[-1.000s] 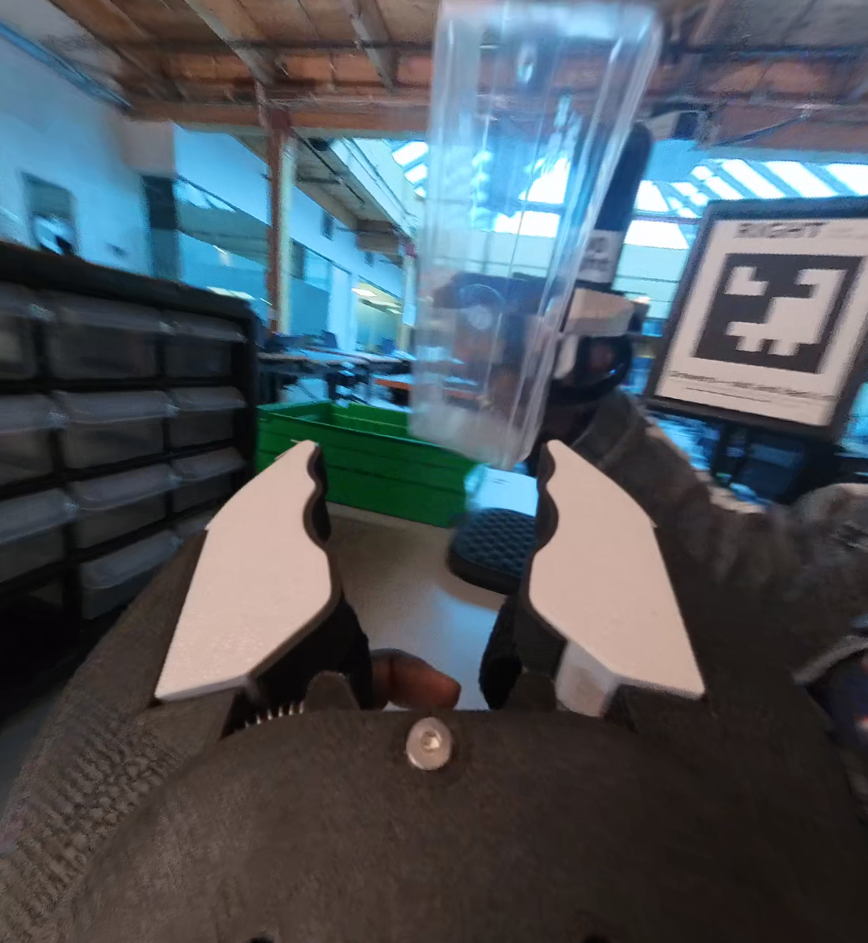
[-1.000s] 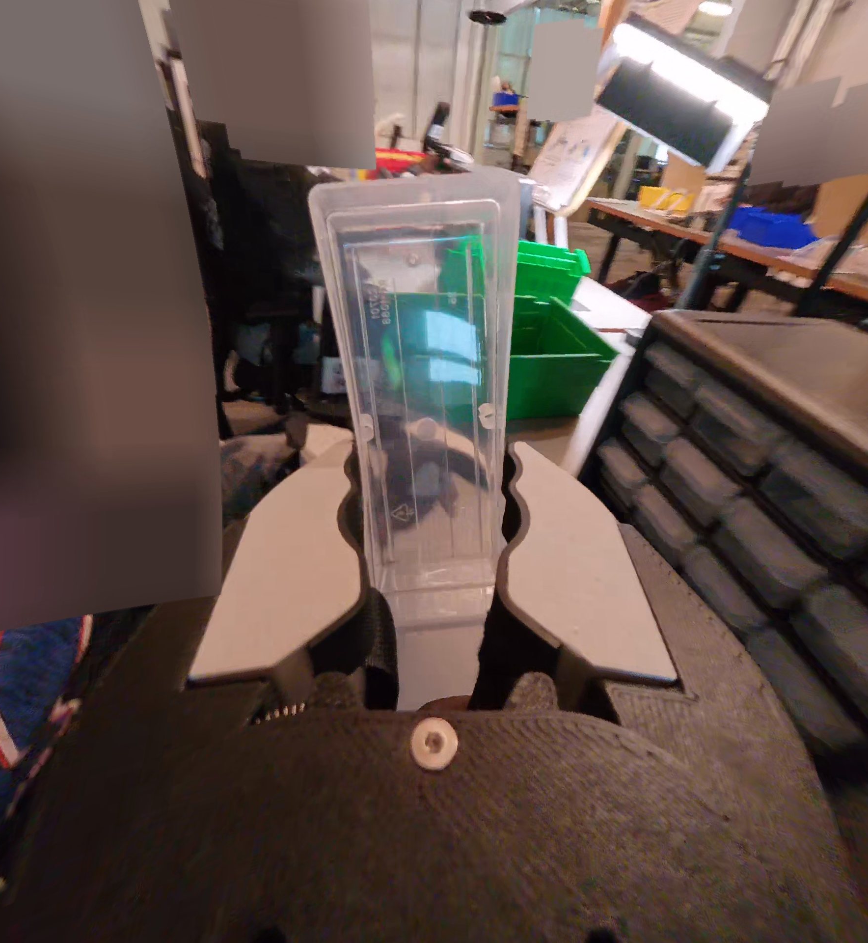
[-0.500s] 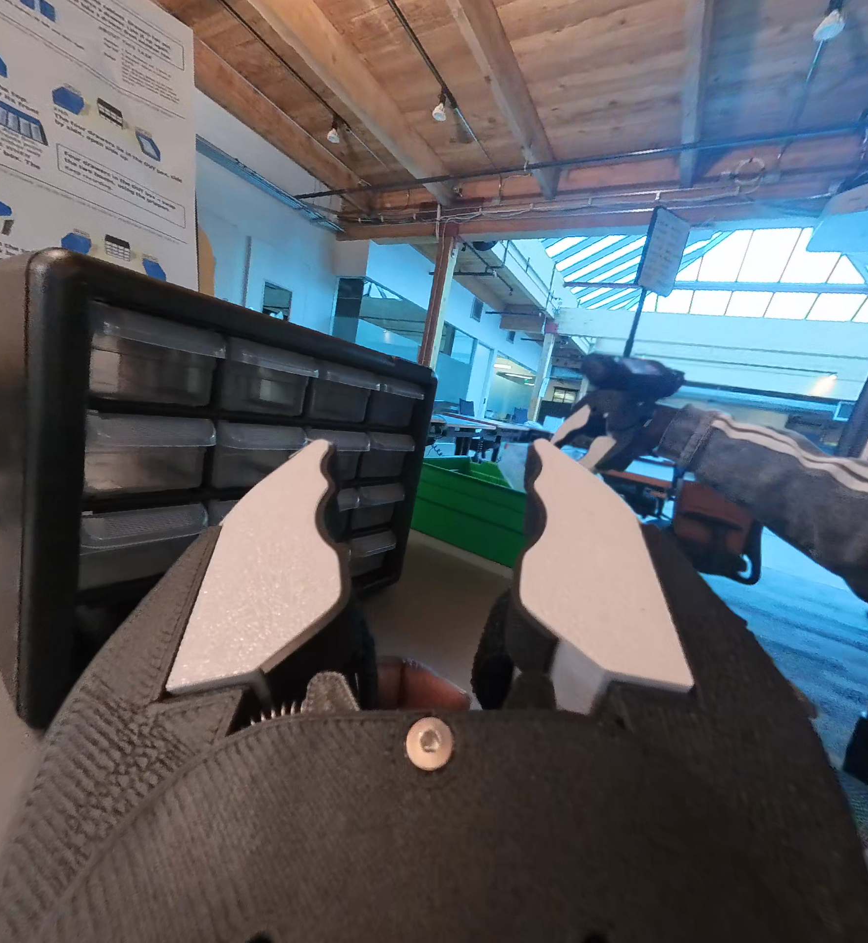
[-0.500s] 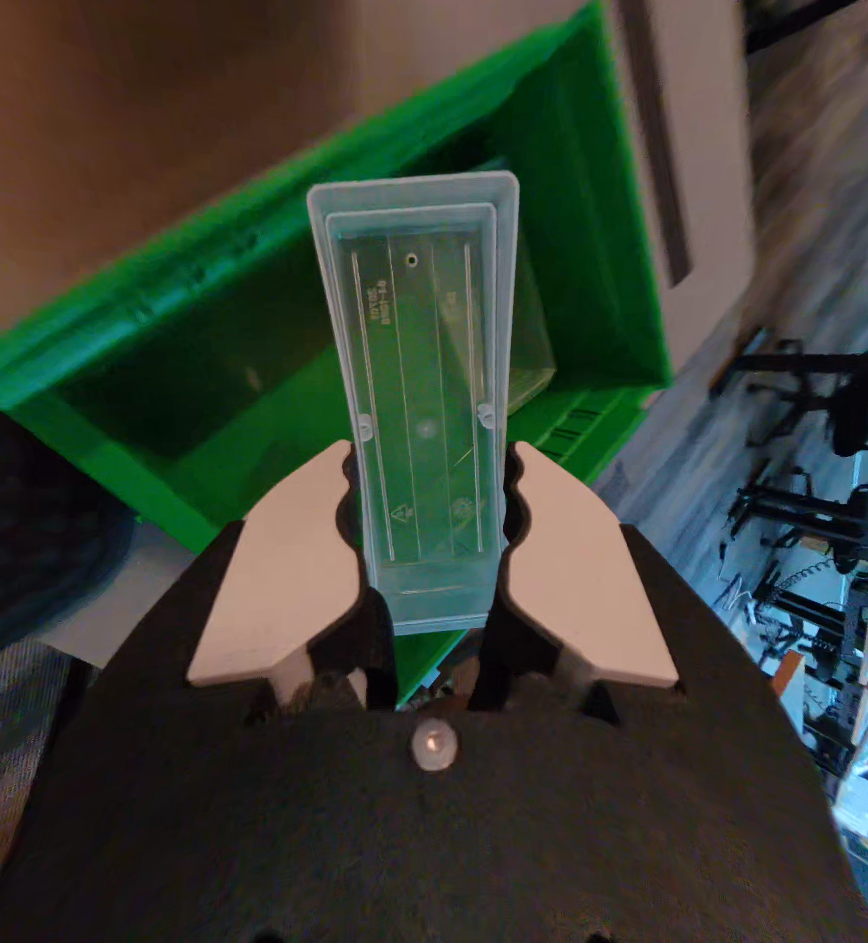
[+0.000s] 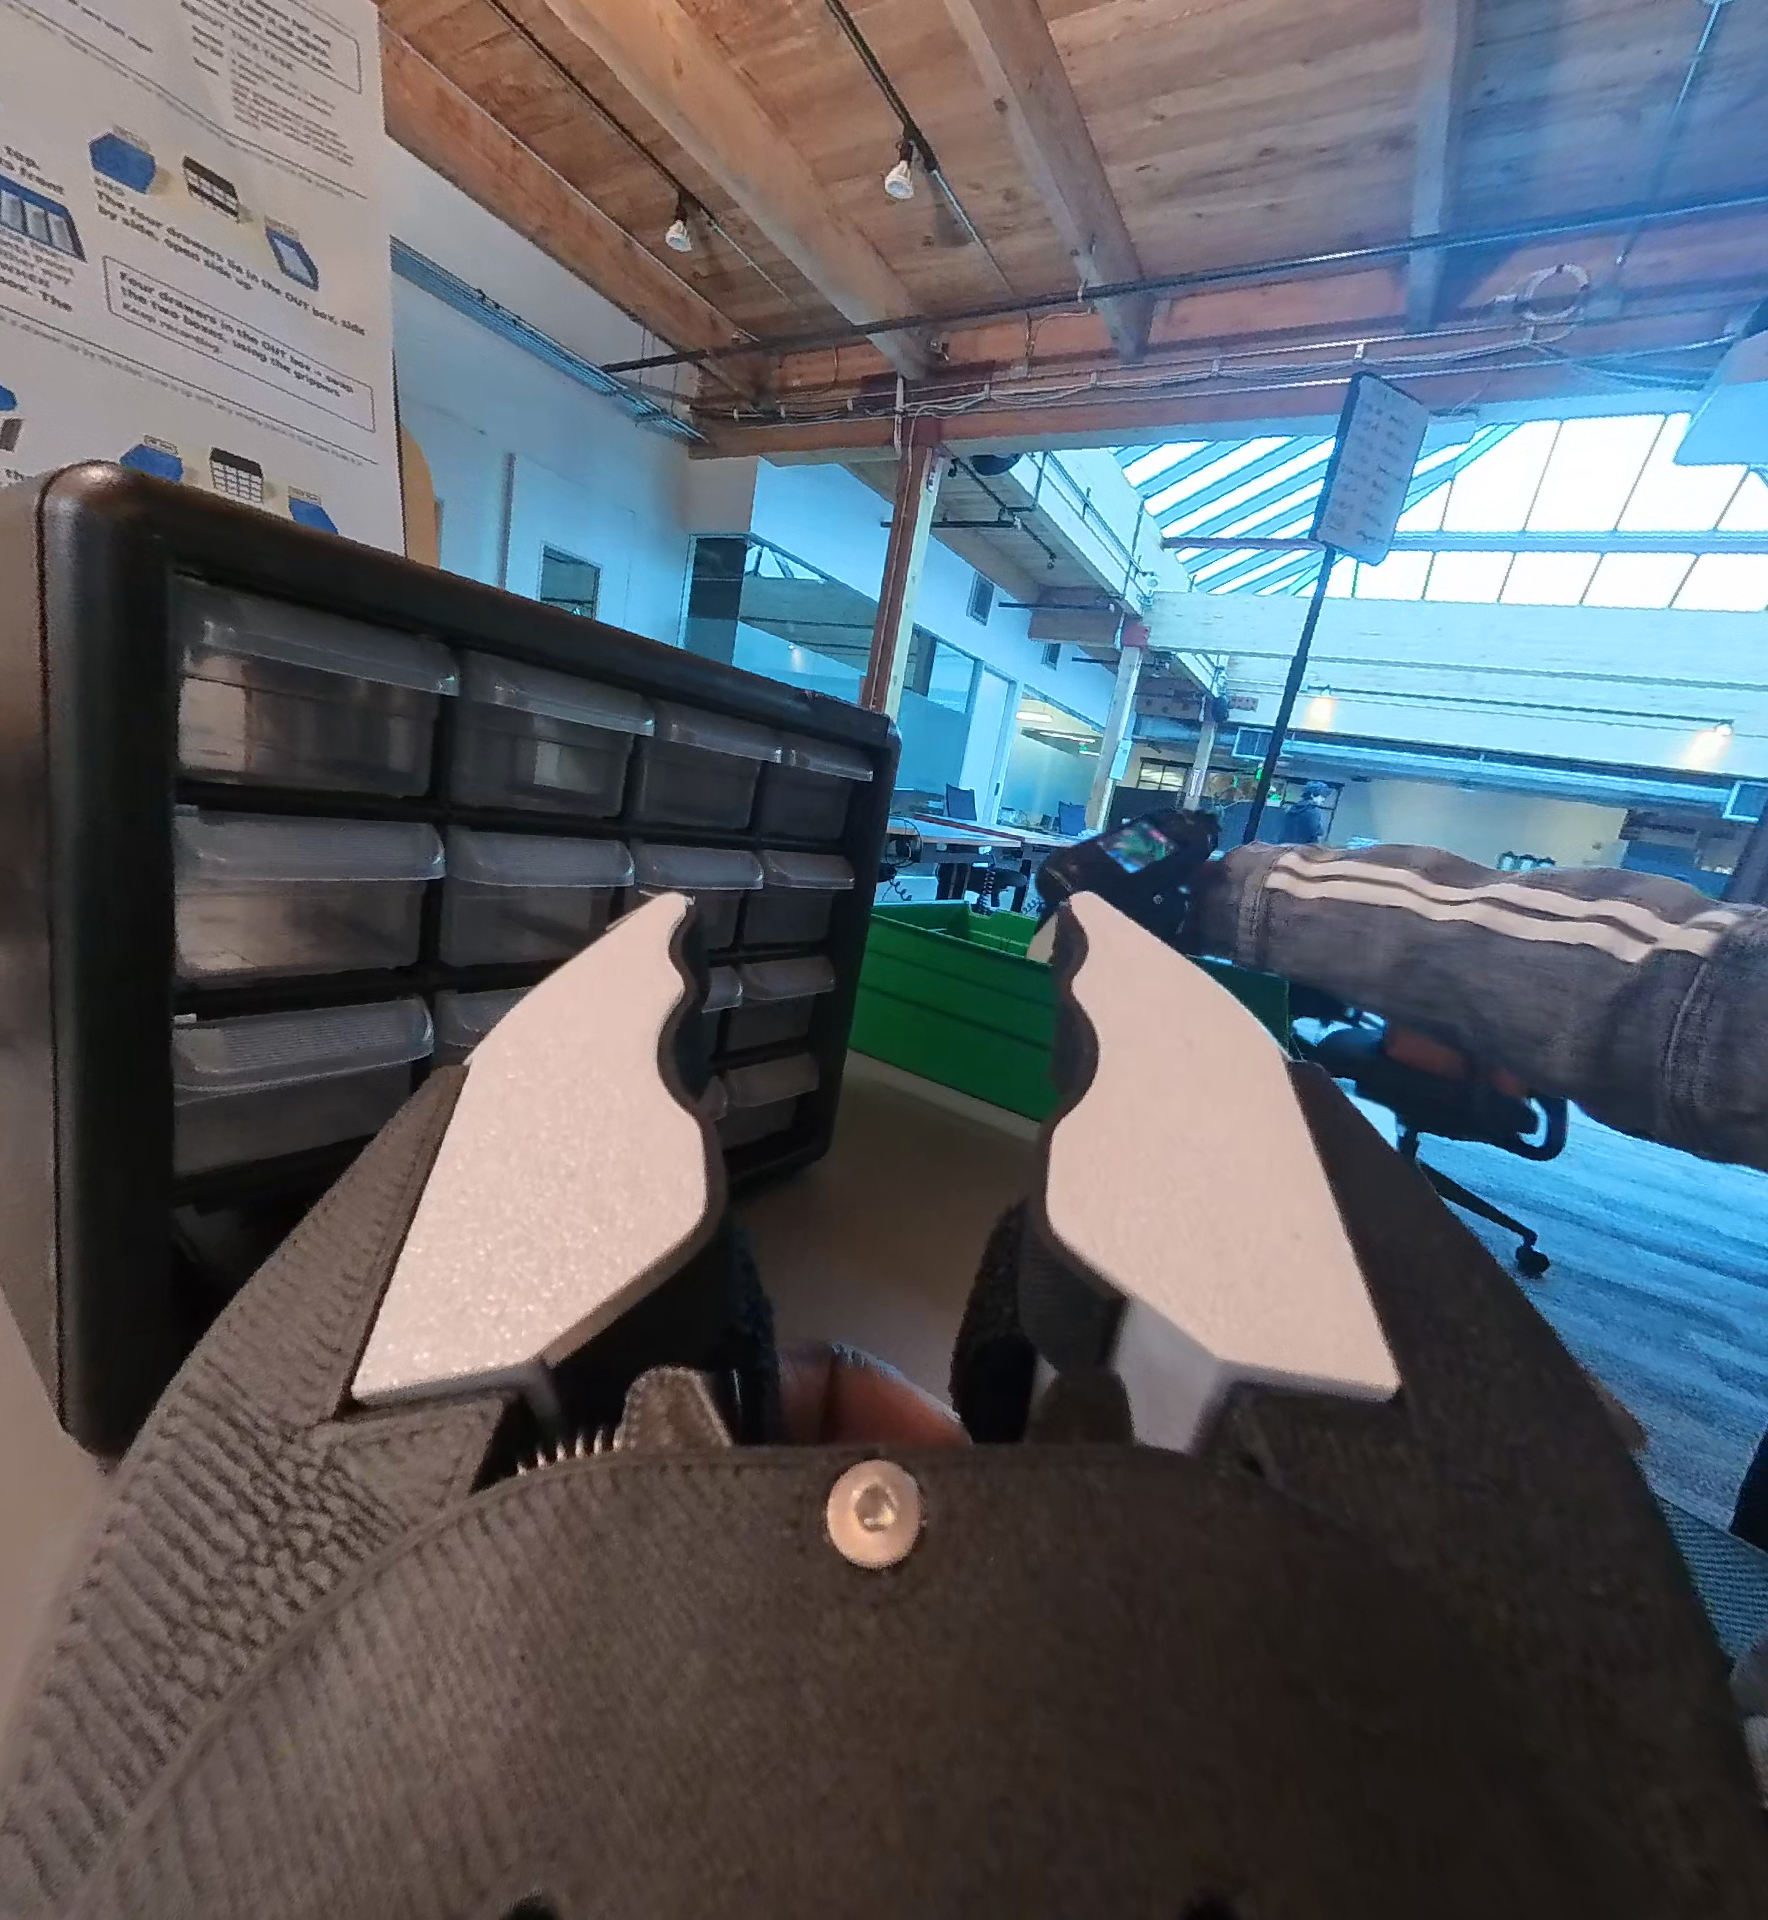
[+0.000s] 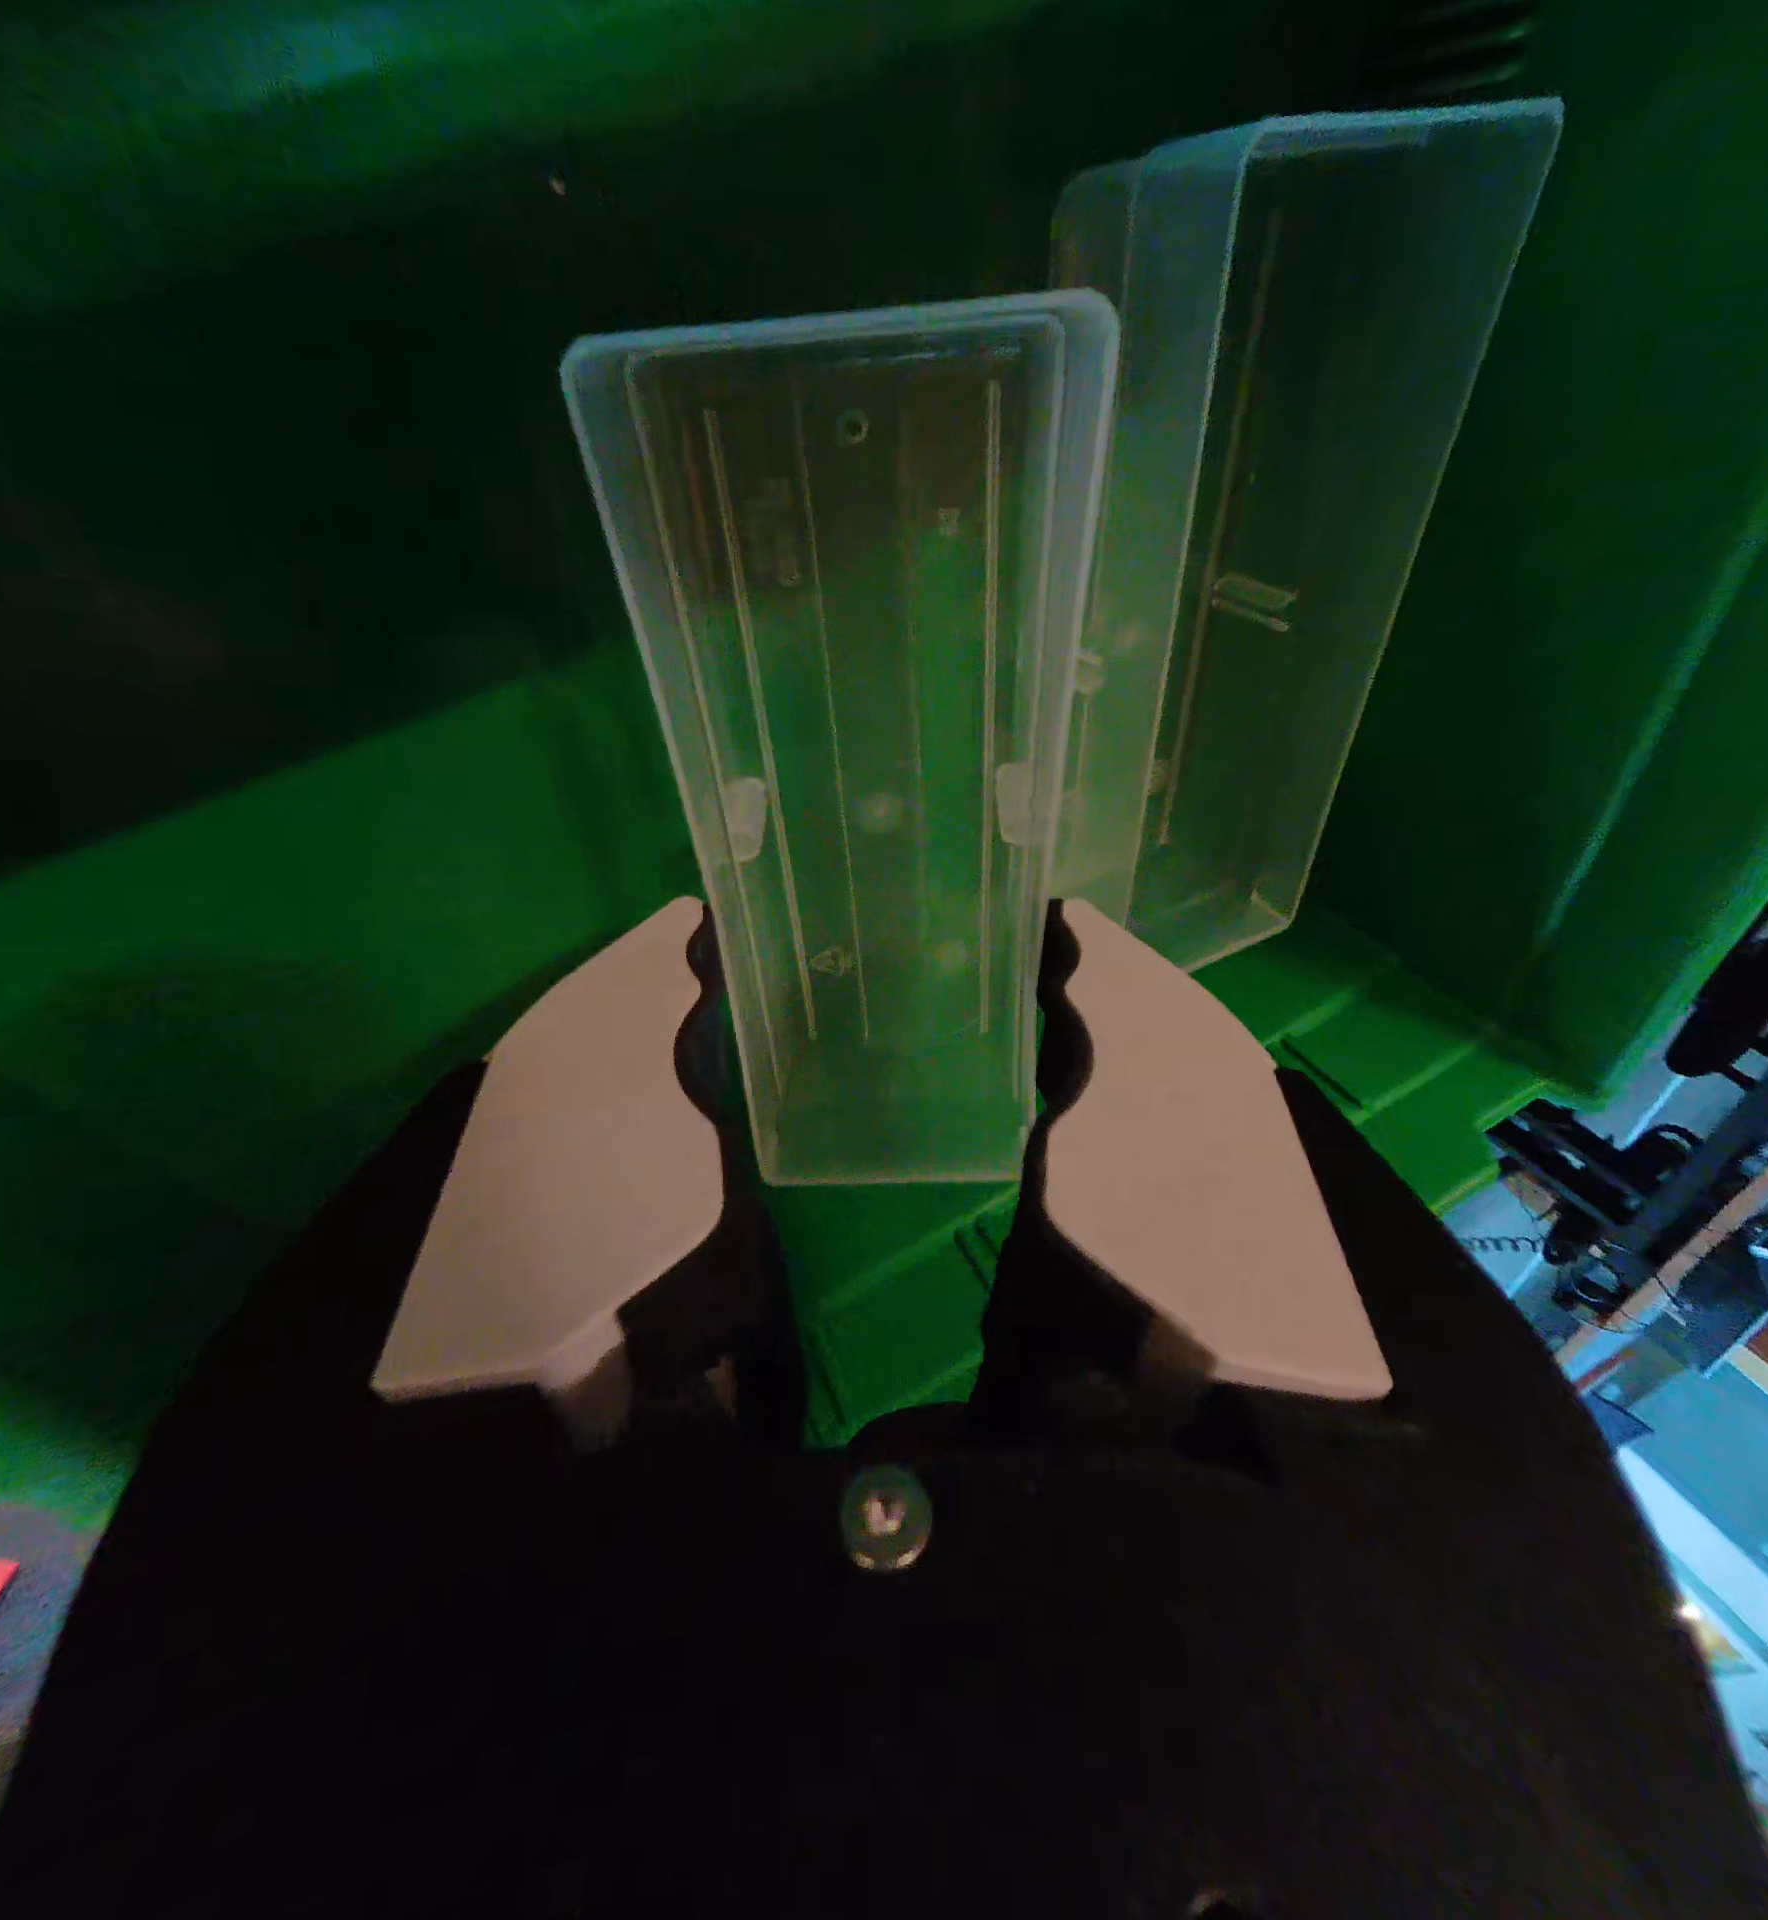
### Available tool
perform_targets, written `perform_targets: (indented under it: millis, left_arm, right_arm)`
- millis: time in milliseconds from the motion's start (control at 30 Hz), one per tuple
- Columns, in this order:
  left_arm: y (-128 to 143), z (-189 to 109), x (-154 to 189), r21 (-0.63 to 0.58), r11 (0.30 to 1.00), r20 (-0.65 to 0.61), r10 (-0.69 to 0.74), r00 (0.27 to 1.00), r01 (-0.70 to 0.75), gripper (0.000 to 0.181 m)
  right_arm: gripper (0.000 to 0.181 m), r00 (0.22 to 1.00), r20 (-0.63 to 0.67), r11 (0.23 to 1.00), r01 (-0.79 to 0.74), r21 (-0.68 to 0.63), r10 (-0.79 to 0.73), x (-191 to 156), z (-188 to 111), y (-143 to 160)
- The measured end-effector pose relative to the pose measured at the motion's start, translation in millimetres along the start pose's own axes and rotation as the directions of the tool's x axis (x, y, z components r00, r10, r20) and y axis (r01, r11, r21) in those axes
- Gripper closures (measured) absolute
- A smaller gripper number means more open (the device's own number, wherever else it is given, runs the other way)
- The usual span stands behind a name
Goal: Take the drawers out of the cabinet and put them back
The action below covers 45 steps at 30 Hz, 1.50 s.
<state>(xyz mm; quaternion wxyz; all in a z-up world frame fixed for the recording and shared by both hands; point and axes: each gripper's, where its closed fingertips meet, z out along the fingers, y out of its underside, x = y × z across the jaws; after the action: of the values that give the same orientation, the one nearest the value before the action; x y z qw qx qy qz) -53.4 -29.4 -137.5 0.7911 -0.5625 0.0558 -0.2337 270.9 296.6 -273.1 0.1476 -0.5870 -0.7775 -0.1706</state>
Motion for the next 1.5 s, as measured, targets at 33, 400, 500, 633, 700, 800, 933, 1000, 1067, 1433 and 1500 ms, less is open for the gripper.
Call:
perform_targets:
  millis: [33,400,500,633,700,800,933,1000,1067,1433,1500]
  left_arm:
    - [0.5,0.1,0.0,-0.002,1.000,0.000,0.000,1.000,0.000,0.118]
    - [2.7,0.4,-0.5,-0.012,1.000,0.002,-0.001,1.000,0.001,0.119]
    - [3.0,0.4,-0.4,-0.013,1.000,0.001,-0.003,1.000,0.003,0.119]
    - [3.3,0.4,-0.3,-0.014,1.000,0.001,-0.004,1.000,0.004,0.119]
    - [3.6,0.4,-0.2,-0.015,1.000,0.000,-0.004,1.000,0.004,0.119]
    - [3.7,0.4,-0.1,-0.016,1.000,0.001,-0.003,1.000,0.003,0.120]
    - [4.0,0.2,-0.2,-0.017,1.000,0.002,-0.003,1.000,0.003,0.120]
    - [4.2,0.4,-0.1,-0.017,1.000,0.002,-0.001,1.000,0.001,0.120]
    - [4.5,0.5,-0.1,-0.020,1.000,0.002,0.000,1.000,0.000,0.120]
    - [13.1,1.7,-2.5,-0.065,0.998,0.022,0.021,1.000,-0.020,0.120]
    - [17.0,2.0,-3.1,-0.085,0.996,0.026,0.024,0.999,-0.021,0.120]
  right_arm:
    - [0.122,1.000,-0.005,1.000,0.004,0.006,-0.004,1.7,0.8,-0.9]
    - [0.118,0.997,-0.063,0.999,0.033,-0.022,-0.034,12.8,6.0,-2.9]
    - [0.115,0.997,-0.067,0.999,0.021,-0.034,-0.023,13.7,5.3,1.2]
    - [0.111,0.997,-0.079,1.000,0.003,-0.022,-0.004,16.4,1.3,3.1]
    - [0.112,0.996,-0.084,1.000,0.002,-0.021,-0.004,17.1,-0.5,4.4]
    - [0.120,0.996,-0.084,1.000,0.020,-0.021,-0.022,14.1,1.1,5.1]
    - [0.131,0.989,-0.139,0.998,0.037,-0.049,-0.043,19.5,8.0,9.9]
    - [0.132,0.988,-0.153,0.999,0.019,-0.045,-0.026,21.6,10.3,10.9]
    - [0.133,0.985,-0.173,1.000,-0.003,-0.031,-0.002,24.1,10.7,10.9]
    - [0.118,0.720,0.092,0.299,-0.397,0.868,0.688,38.2,-167.9,-85.8]
    - [0.130,0.679,0.302,-0.015,-0.395,0.919,0.669,31.6,-216.3,-105.2]
